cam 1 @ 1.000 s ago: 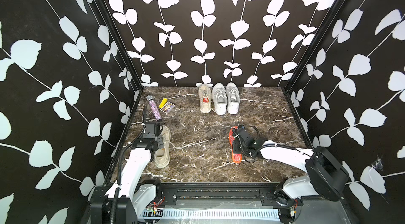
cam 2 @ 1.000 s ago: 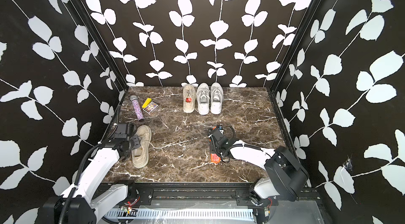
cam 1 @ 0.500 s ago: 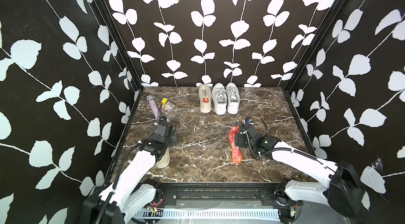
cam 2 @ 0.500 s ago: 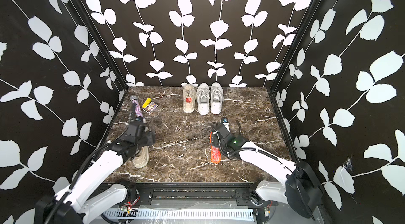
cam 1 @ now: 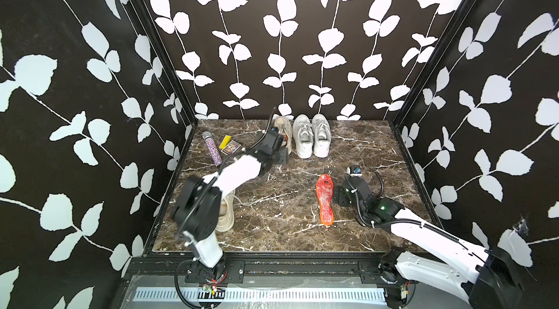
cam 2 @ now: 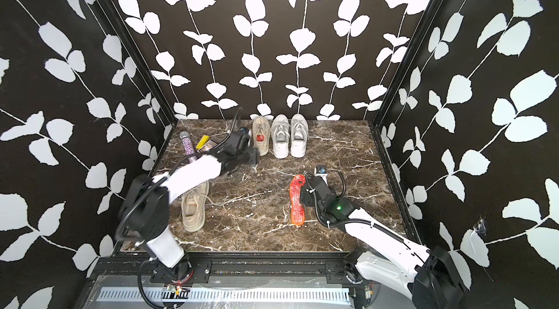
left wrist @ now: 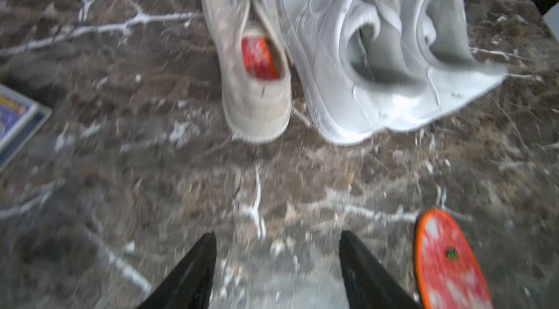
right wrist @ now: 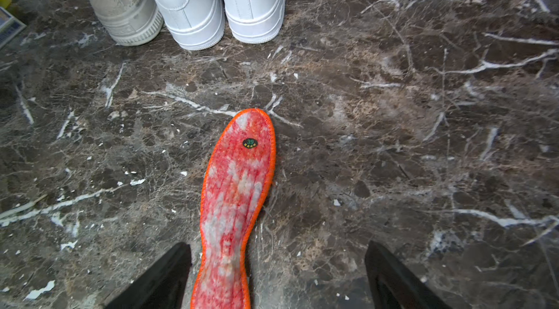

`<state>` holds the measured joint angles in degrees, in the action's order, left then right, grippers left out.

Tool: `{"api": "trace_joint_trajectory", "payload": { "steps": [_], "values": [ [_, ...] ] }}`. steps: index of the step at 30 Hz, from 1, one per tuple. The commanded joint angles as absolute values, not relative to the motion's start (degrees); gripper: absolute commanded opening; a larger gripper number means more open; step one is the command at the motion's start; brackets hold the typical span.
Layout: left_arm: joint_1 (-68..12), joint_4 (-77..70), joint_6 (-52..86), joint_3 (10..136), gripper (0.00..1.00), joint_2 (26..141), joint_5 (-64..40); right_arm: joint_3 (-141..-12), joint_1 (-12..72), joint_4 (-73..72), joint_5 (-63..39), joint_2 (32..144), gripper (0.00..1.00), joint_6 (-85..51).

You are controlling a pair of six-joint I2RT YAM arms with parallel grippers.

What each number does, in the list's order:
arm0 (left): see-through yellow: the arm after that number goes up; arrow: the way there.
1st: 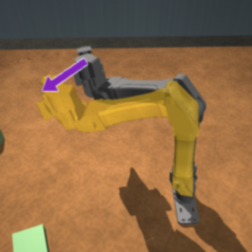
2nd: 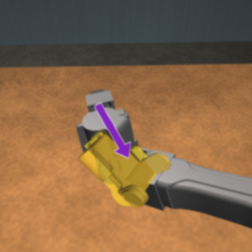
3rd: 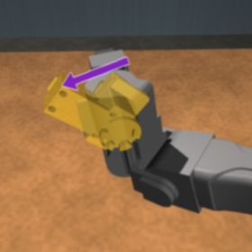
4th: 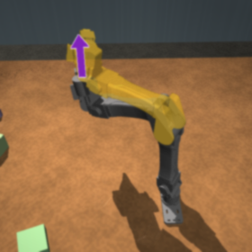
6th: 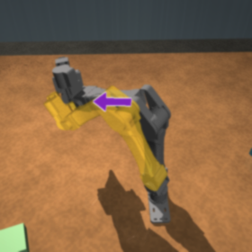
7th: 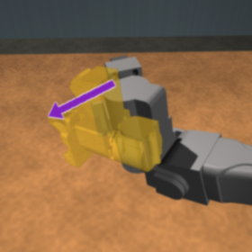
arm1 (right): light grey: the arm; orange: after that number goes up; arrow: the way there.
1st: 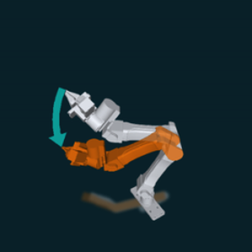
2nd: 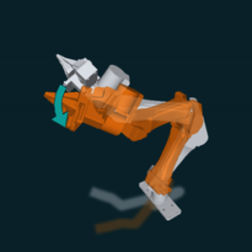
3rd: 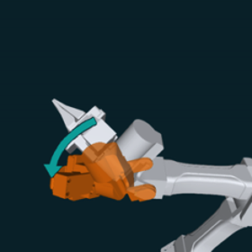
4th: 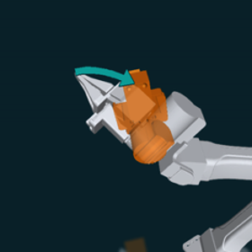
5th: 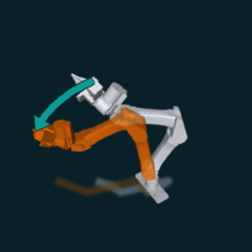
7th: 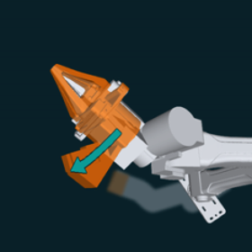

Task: Remove the insole from the shoe
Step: Place the insole at the center of the board, then move the shoe to the center of the board.

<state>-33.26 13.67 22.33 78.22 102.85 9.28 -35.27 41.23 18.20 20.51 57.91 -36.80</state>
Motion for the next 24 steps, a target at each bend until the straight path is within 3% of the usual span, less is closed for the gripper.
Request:
{"api": "trace_joint_trajectory", "payload": {
  "steps": [1, 14, 21, 24],
  "values": [
    [-32.33, 18.98, 19.01, 88.97, 0.66, 108.1, 12.61, -34.04, 41.22, 14.69, 18.78, 56.74, 0.89, -37.97],
    [-25.84, 25.92, 16.34, 116.6, 0.52, 130.05, 6.16, -32.82, 41.18, 11.89, 15.6, 60.79, 0.89, -37.84],
    [-25.07, 29.28, 16.79, 123.9, 0.5, 137.58, 3.56, -33.57, 41.19, 11.6, 15.38, 63.25, 0.89, -37.63],
    [-24.97, 30.87, 16.88, 126.44, 0.43, 139.95, 4.22, -33.93, 41.17, 11.9, 15.38, 63.7, 0.9, -37.44]
  ]
}}
